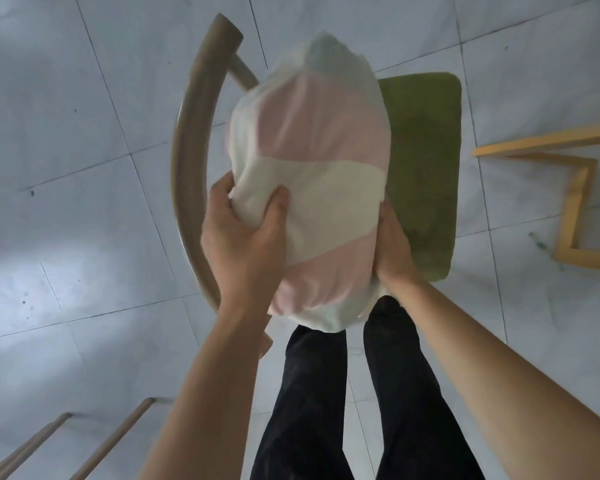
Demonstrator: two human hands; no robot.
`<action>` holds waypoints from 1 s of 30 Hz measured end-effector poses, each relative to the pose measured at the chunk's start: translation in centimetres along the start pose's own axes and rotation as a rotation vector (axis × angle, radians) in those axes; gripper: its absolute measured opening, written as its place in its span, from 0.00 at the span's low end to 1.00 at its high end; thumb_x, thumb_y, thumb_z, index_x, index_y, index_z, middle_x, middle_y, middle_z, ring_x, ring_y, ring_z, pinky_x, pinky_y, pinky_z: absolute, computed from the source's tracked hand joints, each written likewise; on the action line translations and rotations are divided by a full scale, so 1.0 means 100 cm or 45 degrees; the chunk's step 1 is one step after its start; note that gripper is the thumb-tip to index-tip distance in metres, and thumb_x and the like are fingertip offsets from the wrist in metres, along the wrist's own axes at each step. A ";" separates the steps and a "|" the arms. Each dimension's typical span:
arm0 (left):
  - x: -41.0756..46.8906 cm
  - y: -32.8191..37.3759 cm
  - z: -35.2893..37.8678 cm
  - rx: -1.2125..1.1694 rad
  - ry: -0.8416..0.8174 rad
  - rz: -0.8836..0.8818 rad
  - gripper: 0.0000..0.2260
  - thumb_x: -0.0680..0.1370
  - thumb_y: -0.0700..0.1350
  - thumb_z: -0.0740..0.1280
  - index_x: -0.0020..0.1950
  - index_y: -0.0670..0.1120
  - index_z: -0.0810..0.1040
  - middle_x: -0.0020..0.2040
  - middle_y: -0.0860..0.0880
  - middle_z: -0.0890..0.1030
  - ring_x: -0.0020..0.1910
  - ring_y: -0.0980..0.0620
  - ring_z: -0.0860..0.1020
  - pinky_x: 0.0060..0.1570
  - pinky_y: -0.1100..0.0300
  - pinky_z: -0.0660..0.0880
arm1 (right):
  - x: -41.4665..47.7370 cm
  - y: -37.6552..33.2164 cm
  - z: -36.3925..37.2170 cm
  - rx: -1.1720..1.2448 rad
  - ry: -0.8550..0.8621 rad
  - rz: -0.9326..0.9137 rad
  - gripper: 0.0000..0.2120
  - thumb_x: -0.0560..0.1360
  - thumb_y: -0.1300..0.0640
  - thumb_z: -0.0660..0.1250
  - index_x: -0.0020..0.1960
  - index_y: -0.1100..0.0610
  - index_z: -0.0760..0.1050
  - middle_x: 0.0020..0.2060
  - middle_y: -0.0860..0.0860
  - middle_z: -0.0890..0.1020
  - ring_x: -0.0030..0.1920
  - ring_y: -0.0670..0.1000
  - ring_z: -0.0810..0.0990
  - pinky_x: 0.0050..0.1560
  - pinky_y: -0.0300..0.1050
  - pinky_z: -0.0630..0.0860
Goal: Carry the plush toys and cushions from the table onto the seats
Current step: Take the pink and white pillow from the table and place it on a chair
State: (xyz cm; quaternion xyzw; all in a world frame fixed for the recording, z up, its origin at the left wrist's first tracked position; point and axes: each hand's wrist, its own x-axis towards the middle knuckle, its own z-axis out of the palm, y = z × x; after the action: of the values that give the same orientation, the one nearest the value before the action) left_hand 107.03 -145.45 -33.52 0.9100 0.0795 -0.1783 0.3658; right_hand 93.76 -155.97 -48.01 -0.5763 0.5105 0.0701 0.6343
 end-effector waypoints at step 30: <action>0.112 0.020 0.110 2.044 -0.652 1.492 0.32 0.82 0.66 0.40 0.83 0.54 0.53 0.84 0.41 0.49 0.83 0.37 0.43 0.76 0.30 0.40 | -0.041 0.035 0.058 -0.280 -0.046 -0.214 0.40 0.78 0.27 0.45 0.82 0.42 0.37 0.83 0.54 0.40 0.83 0.55 0.44 0.82 0.53 0.47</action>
State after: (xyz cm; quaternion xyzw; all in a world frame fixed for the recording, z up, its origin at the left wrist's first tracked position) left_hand 114.95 -154.35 -43.88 0.7169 -0.6005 -0.1612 -0.3154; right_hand 92.77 -148.09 -48.36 -0.6817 0.4382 0.0824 0.5800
